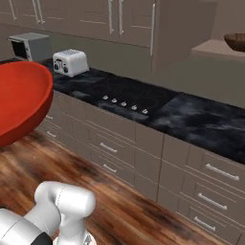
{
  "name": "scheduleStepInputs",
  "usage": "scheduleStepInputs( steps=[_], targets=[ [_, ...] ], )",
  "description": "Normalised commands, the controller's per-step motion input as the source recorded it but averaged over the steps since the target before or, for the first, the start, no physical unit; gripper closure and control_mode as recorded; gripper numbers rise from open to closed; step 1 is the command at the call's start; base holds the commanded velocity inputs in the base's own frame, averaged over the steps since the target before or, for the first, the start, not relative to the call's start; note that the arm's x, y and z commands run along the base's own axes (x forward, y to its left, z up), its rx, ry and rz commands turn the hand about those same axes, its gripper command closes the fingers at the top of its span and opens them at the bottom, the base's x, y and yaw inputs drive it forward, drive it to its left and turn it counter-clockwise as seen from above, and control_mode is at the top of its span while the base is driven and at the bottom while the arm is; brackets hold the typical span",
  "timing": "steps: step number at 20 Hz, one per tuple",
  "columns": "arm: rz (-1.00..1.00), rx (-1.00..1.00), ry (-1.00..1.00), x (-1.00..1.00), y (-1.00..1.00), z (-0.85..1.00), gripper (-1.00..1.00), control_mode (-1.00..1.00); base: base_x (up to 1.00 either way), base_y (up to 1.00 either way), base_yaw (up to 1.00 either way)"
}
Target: Move the bowls from the cabinet to the plates on the dining table.
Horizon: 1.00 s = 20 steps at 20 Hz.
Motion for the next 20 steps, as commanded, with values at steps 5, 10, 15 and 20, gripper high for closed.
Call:
scheduleStepInputs(
  steps=[5, 10, 15, 20],
  targets=[
    [0.0, 0.0, 0.0, 0.0, 0.0, 0.0, 1.0, 1.0, 0.0, 0.0, 0.5],
    [0.0, 0.0, 0.0, 0.0, 0.0, 0.0, 1.0, 1.0, 0.0, 0.0, 0.5],
    [0.0, 0.0, 0.0, 0.0, 0.0, 0.0, 1.0, 1.0, 0.0, 0.0, 0.5],
    [0.0, 0.0, 0.0, 0.0, 0.0, 0.0, 1.0, 1.0, 0.0, 0.0, 0.5]
  ],
)
